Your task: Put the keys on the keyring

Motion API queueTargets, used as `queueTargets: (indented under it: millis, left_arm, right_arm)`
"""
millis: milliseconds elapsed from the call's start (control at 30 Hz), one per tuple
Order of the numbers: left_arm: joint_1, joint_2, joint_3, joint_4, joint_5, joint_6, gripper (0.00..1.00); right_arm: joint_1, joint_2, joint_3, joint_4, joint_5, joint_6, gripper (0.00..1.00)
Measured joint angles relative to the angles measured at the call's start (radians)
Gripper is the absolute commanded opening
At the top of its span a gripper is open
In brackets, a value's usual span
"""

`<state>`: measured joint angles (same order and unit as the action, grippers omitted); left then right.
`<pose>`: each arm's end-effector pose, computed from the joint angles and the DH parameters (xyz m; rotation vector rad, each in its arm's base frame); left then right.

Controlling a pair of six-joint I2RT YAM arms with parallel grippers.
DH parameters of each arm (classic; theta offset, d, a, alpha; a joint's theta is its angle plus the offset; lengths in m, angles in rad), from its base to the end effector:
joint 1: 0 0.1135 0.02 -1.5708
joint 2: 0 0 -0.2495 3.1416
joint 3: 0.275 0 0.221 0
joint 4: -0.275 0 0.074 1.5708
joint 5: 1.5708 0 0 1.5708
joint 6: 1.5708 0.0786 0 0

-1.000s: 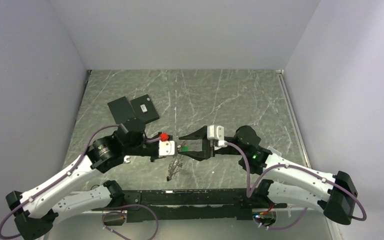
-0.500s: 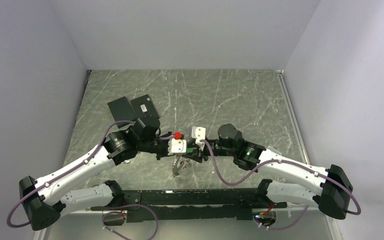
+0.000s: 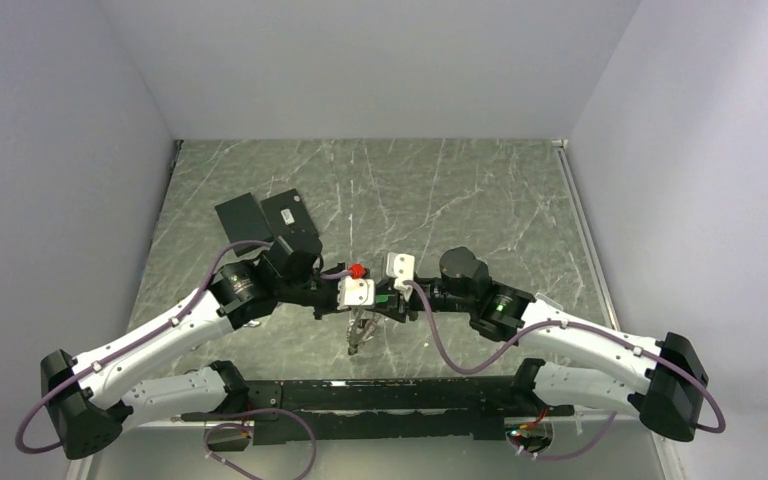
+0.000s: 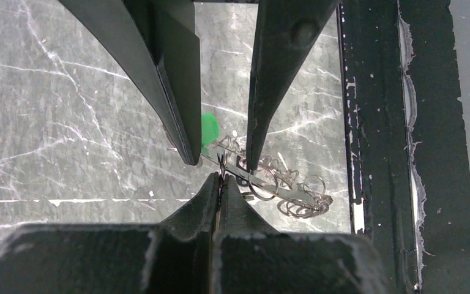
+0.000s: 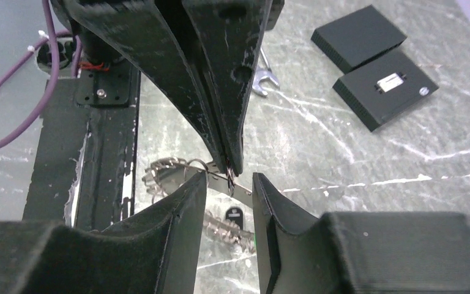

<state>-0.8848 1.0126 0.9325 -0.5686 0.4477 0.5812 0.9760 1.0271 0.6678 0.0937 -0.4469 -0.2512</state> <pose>0.1131 -0.1919 0.2804 1.6648 1.4754 -0.6635 0.1125 0.2269 0.2704 -1.3501 1.3496 0.9093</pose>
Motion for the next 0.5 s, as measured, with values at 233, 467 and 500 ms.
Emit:
queueTargets:
  millis: [233,467,500]
  left_arm:
    - [0.000,0.000,-0.001,0.010,0.001,-0.002,0.00]
    - [0.000,0.000,-0.001,0.011,0.002,-0.002,0.00]
    - [0.000,-0.001,-0.001,0.011,0.003,-0.002,0.00]
  right_arm:
    - [0.000,-0.028,-0.002,0.040,-0.005,0.000,0.29]
    - [0.000,-0.011,-0.006,0.051,-0.007,0.000,0.23]
    - [0.000,-0.010,-0.008,0.051,-0.007,0.000,0.23]
